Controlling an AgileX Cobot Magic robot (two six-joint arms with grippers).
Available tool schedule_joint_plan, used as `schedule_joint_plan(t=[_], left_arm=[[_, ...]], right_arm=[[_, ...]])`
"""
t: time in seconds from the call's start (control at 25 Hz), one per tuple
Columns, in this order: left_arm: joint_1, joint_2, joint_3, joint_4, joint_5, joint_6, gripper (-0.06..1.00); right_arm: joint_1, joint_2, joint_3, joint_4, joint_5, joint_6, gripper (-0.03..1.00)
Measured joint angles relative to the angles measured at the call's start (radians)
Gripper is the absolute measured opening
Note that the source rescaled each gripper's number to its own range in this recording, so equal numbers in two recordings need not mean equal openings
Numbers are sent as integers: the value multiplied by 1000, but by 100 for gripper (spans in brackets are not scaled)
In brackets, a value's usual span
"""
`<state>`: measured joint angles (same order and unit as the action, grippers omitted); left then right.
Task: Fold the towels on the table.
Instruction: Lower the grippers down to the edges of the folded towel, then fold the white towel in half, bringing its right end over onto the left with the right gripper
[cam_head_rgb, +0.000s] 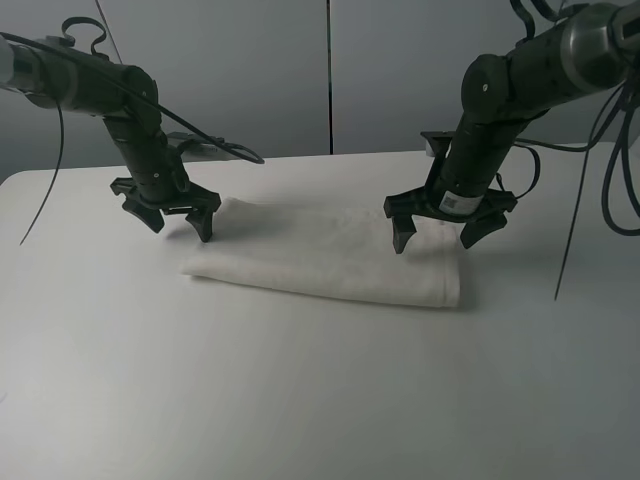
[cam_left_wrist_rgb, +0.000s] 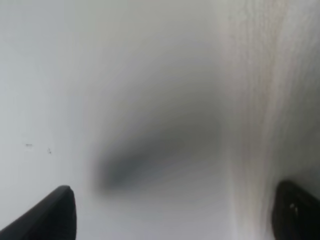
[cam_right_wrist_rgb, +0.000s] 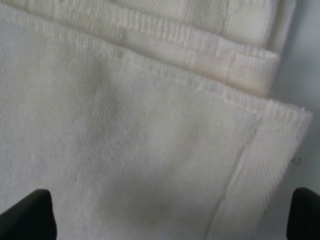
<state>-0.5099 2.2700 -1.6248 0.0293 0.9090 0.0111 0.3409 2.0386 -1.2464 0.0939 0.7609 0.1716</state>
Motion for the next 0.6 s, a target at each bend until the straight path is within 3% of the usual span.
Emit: schedule_joint_plan(t=[0.6], left_arm=[[0, 19, -2, 6, 6, -11, 100]], right_arm=[[0, 65, -4, 0, -2, 8, 100]])
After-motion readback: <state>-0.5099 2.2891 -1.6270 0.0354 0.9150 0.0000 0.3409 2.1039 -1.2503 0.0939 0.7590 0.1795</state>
